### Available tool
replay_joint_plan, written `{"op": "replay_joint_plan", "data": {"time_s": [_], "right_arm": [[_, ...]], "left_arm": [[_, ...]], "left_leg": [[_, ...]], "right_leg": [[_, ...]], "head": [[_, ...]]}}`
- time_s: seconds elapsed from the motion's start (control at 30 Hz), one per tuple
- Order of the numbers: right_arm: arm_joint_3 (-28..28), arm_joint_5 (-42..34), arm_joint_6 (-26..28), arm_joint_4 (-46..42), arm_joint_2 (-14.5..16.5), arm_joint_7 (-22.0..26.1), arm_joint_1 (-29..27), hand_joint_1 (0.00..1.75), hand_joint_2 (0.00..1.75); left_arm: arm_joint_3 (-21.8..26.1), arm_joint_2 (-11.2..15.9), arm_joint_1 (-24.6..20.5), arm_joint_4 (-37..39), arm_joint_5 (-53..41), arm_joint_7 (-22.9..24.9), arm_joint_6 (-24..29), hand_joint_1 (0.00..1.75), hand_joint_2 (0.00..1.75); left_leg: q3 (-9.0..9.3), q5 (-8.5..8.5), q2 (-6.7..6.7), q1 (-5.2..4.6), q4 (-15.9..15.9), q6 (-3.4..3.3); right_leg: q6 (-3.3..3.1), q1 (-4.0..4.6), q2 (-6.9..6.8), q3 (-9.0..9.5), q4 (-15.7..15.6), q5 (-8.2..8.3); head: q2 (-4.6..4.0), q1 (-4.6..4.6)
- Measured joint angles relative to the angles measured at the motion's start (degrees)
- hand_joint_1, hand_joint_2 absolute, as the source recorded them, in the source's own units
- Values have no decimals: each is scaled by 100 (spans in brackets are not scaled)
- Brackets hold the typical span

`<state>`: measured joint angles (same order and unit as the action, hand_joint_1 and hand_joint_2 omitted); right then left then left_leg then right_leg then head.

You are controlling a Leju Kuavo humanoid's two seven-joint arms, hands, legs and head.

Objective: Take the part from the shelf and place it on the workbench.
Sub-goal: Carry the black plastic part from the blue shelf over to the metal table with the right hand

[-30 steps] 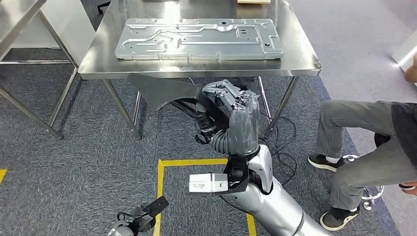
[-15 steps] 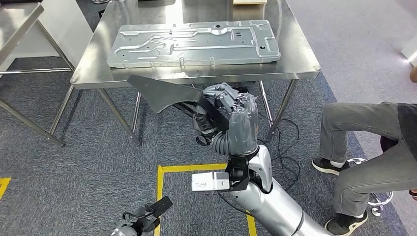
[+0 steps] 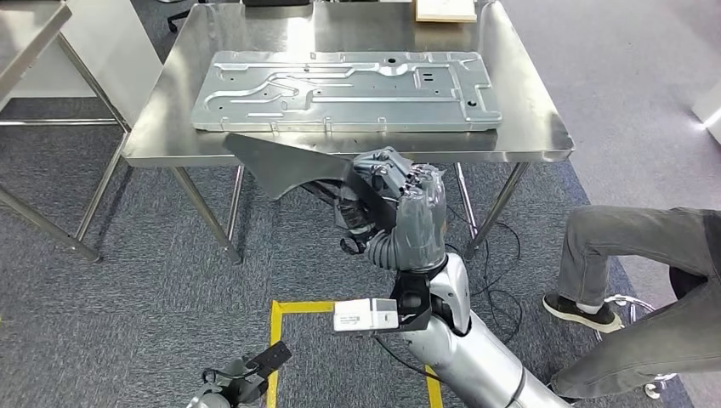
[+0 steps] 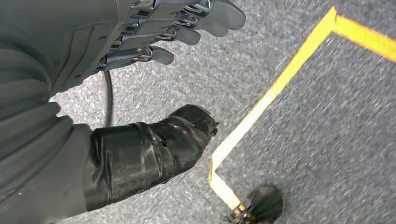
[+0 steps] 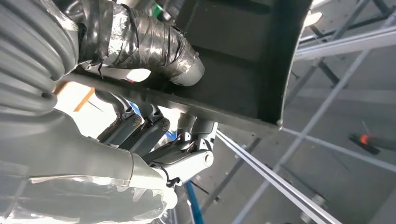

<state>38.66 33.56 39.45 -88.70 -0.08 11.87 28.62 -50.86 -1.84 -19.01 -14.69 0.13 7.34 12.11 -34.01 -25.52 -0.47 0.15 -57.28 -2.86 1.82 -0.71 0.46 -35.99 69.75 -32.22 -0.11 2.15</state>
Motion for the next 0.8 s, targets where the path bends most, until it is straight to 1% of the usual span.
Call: {"op": "replay_joint_plan", "data": {"time_s": [0.03, 0.07, 0.1, 0.13, 0.17, 0.2, 0.23, 0.27, 0.3, 0.37, 0.4, 0.43, 0.47, 0.5, 0.53, 0.57, 0.6, 0.63, 0.67, 0.7, 0.73, 0.77, 0.8], "right_arm": [[0, -43, 0, 0, -5, -2, -28, 175, 175], [0, -72, 0, 0, -13, -10, -65, 175, 175], [0, -81, 0, 0, -27, -22, -101, 175, 175], [0, -82, 0, -2, -45, -35, -135, 175, 175], [0, -86, 0, -4, -71, -45, -166, 175, 175], [0, -97, -1, -6, -101, -50, -190, 175, 175], [0, -110, -1, -9, -129, -54, -210, 175, 175], [0, -115, -1, -15, -155, -61, -229, 175, 175], [0, -108, -1, -23, -173, -74, -242, 175, 175], [0, -72, 0, -71, -194, -118, -250, 175, 175], [0, -57, 0, -99, -201, -142, -244, 175, 175], [0, -45, 0, -127, -208, -163, -240, 175, 175], [0, -31, 0, -144, -217, -185, -242, 175, 175], [0, -14, 0, -152, -228, -206, -253, 175, 175], [0, 6, 0, -155, -240, -224, -274, 175, 175], [0, 21, 0, -155, -253, -239, -298, 175, 175], [0, 31, 0, -156, -267, -249, -318, 175, 175], [0, 36, 0, -157, -280, -255, -329, 175, 175], [0, 36, -1, -163, -290, -258, -334, 175, 175], [0, 36, -1, -169, -300, -262, -335, 175, 175], [-1, 36, -2, -176, -310, -263, -340, 175, 175], [-1, 36, -2, -185, -319, -267, -343, 175, 175], [-2, 35, -2, -192, -326, -269, -349, 175, 175]], "left_arm": [[0, -1, 20, 3, 1, -49, -25, 0, 175], [0, 3, 64, 5, 7, -149, -54, 0, 175], [1, 14, 129, 7, 25, -293, -83, 0, 175], [1, 30, 210, 7, 52, -455, -98, 0, 175], [1, 50, 299, 8, 82, -605, -99, 0, 175], [1, 67, 373, 10, 106, -703, -92, 0, 175], [1, 81, 426, 12, 120, -752, -78, 0, 175], [1, 94, 463, 14, 123, -772, -61, 0, 175], [1, 108, 489, 16, 124, -790, -43, 0, 175], [2, 156, 554, 16, 132, -880, -18, 0, 175], [2, 183, 593, 16, 141, -941, -11, 0, 175], [1, 206, 629, 16, 149, -987, -10, 0, 175], [1, 227, 662, 16, 155, -1016, -12, 0, 175], [0, 241, 687, 16, 151, -1026, -17, 0, 175], [0, 256, 709, 17, 137, -1019, -26, 0, 175], [0, 269, 728, 17, 121, -1007, -36, 0, 175], [0, 280, 743, 18, 103, -993, -45, 0, 175], [0, 290, 752, 18, 87, -983, -52, 0, 175], [0, 302, 757, 18, 78, -975, -56, 0, 175], [0, 313, 764, 19, 70, -969, -59, 0, 175], [0, 322, 768, 20, 65, -964, -61, 0, 175], [0, 327, 774, 21, 64, -959, -63, 0, 175], [0, 329, 783, 22, 63, -956, -66, 0, 175]], "left_leg": [[55, -54, -3, -3, -2, -4], [128, -117, -6, -5, -3, -5], [218, -187, -9, -7, -4, -1], [324, -264, -9, -7, -6, 8], [415, -349, -6, -7, -6, 25], [504, -427, -4, -9, -16, 49], [557, -499, -5, -10, -23, 82], [593, -554, -6, -11, -29, 119], [631, -583, -9, -13, -40, 152], [642, -597, -7, -9, -122, 207], [577, -579, -3, -5, -280, 236], [423, -581, 2, 4, -549, 268], [192, -617, 7, 19, -895, 302], [-80, -711, 9, 31, -1248, 332], [-346, -846, 10, 44, -1528, 355], [-552, -965, 11, 52, -1662, 370], [-680, -1010, 11, 55, -1643, 375], [-721, -908, 12, 57, -1448, 369], [-697, -639, 13, 56, -1121, 352], [-654, -245, 16, 50, -748, 327], [-604, 45, 20, 35, -456, 297], [-566, 262, 20, 16, -278, 267], [-544, 337, 20, 3, -205, 236]], "right_leg": [[15, 0, 0, -228, 248, -107], [26, 2, -1, -390, 347, -144], [29, 2, -1, -461, 265, -68], [23, 2, -2, -443, 10, 138], [7, 2, -2, -377, -361, 466], [-17, 14, -4, -322, -669, 716], [-50, 31, -8, -272, -891, 889], [-89, 47, -10, -251, -1001, 972], [-132, 66, -13, -238, -998, 918], [-215, 54, -5, -142, -1028, 880], [-252, 41, -3, -72, -1050, 843], [-283, 25, 1, 5, -1073, 805], [-305, 16, 3, 77, -1092, 758], [-316, 13, 3, 145, -1099, 703], [-317, 12, 6, 213, -1102, 643], [-313, 11, 10, 290, -1102, 578], [-306, 10, 16, 378, -1102, 508], [-296, 9, 20, 479, -1101, 434], [-281, 9, 23, 587, -1103, 355], [-261, 13, 26, 678, -1100, 279], [-231, 19, 36, 749, -1103, 206], [-194, 25, 44, 799, -1112, 142], [-158, 31, 53, 831, -1101, 111]], "head": [[0, -1], [0, -3], [0, -3], [0, -4], [0, -5], [0, 6], [0, 14], [0, 23], [0, 29], [0, 23], [0, 30], [0, 38], [0, 43], [0, 50], [0, 49], [0, 50], [0, 51], [0, 51], [0, 51], [0, 51], [0, 54], [0, 49], [0, 50]]}}
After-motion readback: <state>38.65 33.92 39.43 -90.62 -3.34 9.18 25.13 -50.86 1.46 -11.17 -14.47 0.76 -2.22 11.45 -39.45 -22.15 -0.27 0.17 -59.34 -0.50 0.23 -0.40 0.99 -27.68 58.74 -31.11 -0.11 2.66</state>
